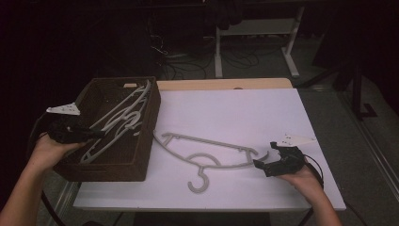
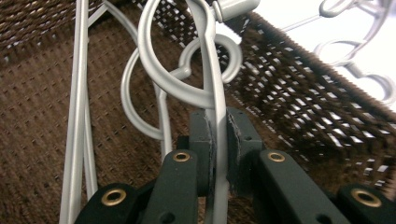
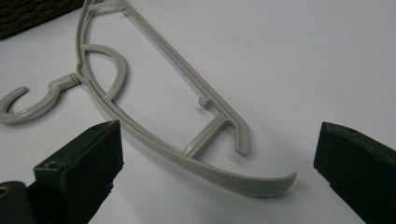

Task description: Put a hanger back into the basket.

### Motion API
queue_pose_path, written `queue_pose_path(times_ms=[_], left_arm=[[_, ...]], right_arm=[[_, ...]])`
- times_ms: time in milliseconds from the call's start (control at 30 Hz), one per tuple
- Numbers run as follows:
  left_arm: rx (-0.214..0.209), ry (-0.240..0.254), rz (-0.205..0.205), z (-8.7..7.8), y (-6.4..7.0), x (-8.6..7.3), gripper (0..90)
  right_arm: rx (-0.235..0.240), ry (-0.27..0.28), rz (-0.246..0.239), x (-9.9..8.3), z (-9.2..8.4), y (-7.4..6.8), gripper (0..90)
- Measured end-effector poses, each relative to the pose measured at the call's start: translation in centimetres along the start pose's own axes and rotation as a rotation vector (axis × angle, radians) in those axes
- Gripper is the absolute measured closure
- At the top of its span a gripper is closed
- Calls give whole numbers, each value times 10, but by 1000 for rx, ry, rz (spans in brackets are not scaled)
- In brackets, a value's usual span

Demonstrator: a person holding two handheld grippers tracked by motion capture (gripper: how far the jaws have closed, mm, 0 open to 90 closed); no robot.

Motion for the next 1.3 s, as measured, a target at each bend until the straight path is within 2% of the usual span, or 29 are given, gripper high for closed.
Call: queue_pose_path(times_ms=[233,400,467,500,633,667,733,767,833,933,967,1000,1100,1167,1200,1300], left_arm=[[-54,-13,-22,10,-7,-5,821],[-62,-72,-14,21,-6,-8,821],[-41,-94,-6,28,-8,-9,820],[-36,-94,-3,30,-10,-8,820],[-81,-92,-14,33,-17,-12,814],[-81,-88,-20,33,-19,-12,806],[-22,-85,-7,33,-20,-12,666],[-11,-85,-10,33,-21,-12,609],[-4,-82,-25,34,-22,-12,542],[-42,-75,-88,41,-23,-14,500],[-46,-80,-95,44,-23,-14,500],[-30,-86,-85,45,-23,-13,498],[-32,-28,-103,40,-24,-7,471],[-29,-20,-103,38,-25,-6,444],[-24,16,-111,31,-26,-2,407],[-43,49,-98,25,-22,5,370]], right_arm=[[1,1,0,0,0,0,10],[2,-2,-1,0,1,0,10],[2,-1,-1,0,1,0,10],[2,0,-1,0,1,0,10],[1,1,2,1,1,0,10],[2,1,2,1,1,0,10],[3,0,1,1,1,0,10],[3,1,0,1,1,0,10],[4,2,-2,1,1,0,10],[3,4,0,1,0,0,10],[4,6,2,1,0,0,10],[5,8,5,1,0,1,10],[7,13,2,3,0,1,10],[8,17,7,3,-1,1,10],[6,18,8,3,-1,1,10],[9,18,7,3,-1,1,10]])
Point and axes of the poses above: each handheld gripper's, and its own axes: z roughly forward along the jaws, x roughly out of its top, y roughly to its right, the point moved 4 cm from there along z, roughly forward along the jaws, and after that the axes turned 4 degrees about x, right-handed, at the moved point
